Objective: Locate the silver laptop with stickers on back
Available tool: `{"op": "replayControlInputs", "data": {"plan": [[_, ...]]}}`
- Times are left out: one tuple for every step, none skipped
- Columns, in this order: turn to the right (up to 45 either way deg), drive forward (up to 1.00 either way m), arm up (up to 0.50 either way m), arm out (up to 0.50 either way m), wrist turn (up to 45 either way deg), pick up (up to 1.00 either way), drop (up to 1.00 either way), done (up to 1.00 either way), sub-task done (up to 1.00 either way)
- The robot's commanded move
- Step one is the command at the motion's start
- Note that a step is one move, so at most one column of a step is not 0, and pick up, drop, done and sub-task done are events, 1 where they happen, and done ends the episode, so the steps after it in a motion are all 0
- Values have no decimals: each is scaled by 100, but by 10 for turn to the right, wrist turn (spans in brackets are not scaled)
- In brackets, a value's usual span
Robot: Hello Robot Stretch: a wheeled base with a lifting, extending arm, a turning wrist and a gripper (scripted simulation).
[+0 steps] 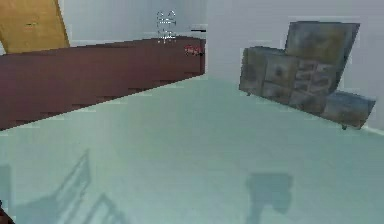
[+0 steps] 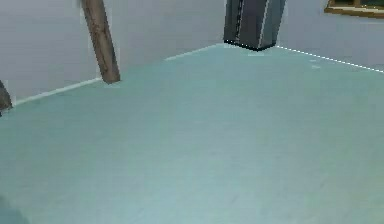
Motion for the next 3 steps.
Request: {"op": "replayControlInputs", "data": {"plan": [[450,0,0,0,0,0,0,0,0],[450,0,0,0,0,0,0,0,0],[0,5,0,0,0,0,0,0,0]]}}
